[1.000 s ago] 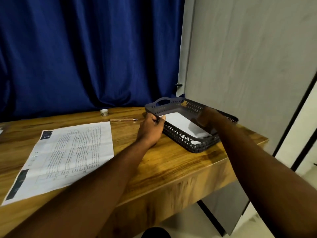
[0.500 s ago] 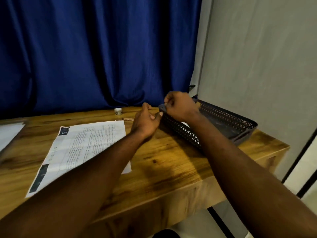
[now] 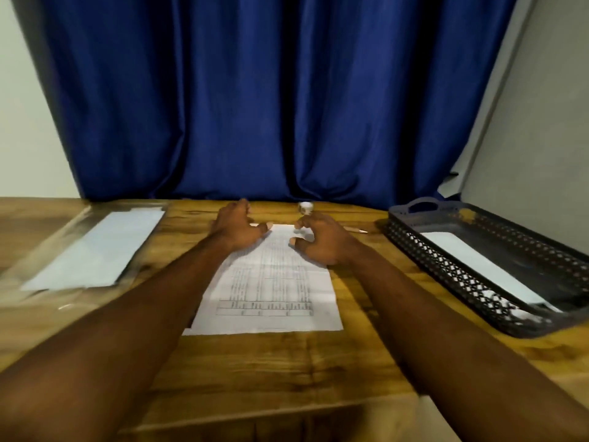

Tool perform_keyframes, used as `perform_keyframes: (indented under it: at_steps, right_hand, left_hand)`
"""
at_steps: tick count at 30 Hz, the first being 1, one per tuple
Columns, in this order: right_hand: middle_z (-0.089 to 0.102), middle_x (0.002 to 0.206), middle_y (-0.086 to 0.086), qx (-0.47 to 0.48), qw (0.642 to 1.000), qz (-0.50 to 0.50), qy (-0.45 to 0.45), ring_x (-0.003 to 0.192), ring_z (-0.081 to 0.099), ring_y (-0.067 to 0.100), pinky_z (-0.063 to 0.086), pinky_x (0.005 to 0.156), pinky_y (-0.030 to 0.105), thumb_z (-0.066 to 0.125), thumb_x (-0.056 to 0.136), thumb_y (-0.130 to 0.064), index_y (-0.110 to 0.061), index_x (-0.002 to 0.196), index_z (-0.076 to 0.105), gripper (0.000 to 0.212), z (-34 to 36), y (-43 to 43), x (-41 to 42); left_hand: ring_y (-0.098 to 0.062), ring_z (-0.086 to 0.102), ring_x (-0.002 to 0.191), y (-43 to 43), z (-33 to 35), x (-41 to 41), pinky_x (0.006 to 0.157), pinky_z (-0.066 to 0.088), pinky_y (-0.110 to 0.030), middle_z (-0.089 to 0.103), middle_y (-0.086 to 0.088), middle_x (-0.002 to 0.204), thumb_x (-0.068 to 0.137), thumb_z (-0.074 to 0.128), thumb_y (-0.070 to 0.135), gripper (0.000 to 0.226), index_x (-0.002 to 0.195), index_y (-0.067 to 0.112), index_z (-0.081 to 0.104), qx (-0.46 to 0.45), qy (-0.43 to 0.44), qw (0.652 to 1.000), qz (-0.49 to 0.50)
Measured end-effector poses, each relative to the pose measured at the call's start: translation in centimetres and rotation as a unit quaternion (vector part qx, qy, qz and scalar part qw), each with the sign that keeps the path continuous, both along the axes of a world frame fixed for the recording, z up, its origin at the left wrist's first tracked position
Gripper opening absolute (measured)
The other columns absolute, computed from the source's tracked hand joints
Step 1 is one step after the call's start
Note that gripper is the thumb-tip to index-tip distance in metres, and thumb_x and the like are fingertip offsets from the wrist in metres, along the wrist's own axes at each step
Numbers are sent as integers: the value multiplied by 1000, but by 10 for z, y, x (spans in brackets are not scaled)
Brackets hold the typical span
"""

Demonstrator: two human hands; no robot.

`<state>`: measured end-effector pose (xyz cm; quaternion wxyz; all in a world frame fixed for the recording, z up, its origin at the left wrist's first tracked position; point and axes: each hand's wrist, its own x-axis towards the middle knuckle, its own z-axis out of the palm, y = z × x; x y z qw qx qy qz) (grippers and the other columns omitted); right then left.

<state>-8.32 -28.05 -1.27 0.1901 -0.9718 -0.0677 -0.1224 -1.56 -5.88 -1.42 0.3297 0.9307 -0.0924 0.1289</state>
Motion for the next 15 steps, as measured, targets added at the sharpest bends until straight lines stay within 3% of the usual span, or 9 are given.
perform_keyframes:
  at_steps: [4, 6, 11, 15]
  right_hand:
    - [54, 152, 2, -85, 994, 2, 62, 142, 45, 27, 36, 119, 48, 52, 99, -67, -29, 142, 57, 58, -9, 17, 25]
    - [55, 151, 2, -74, 996, -10, 50, 142, 44, 28, 34, 120, 53, 51, 99, -68, -31, 141, 57, 56, -11, 24, 34]
    - [60, 144, -2, -34, 999, -21, -32, 137, 47, 25, 33, 115, 49, 56, 101, -57, -29, 133, 62, 43, -26, 34, 45]
    - [60, 143, -5, -27, 999, -21, -39, 137, 47, 23, 32, 113, 48, 57, 100, -60, -30, 133, 63, 45, -30, 30, 49]
  left_hand:
    - [-27, 60, 118, 41, -17, -1, 96, 53, -40, 62, -4, 132, 82, 72, 67, 66, 125, 20, 55, -13, 42, 999, 13]
    - [-27, 57, 123, 49, -21, 0, 101, 51, -43, 59, -5, 139, 84, 70, 69, 70, 133, 21, 54, 7, 34, 999, 11]
    - [-33, 41, 143, 48, -21, -5, 115, 40, -49, 42, -10, 159, 82, 72, 70, 95, 157, 28, 33, 30, 33, 999, -3]
    - [-33, 34, 149, 51, -18, -3, 117, 37, -52, 35, -7, 164, 82, 76, 65, 101, 162, 30, 25, 3, 40, 999, -17]
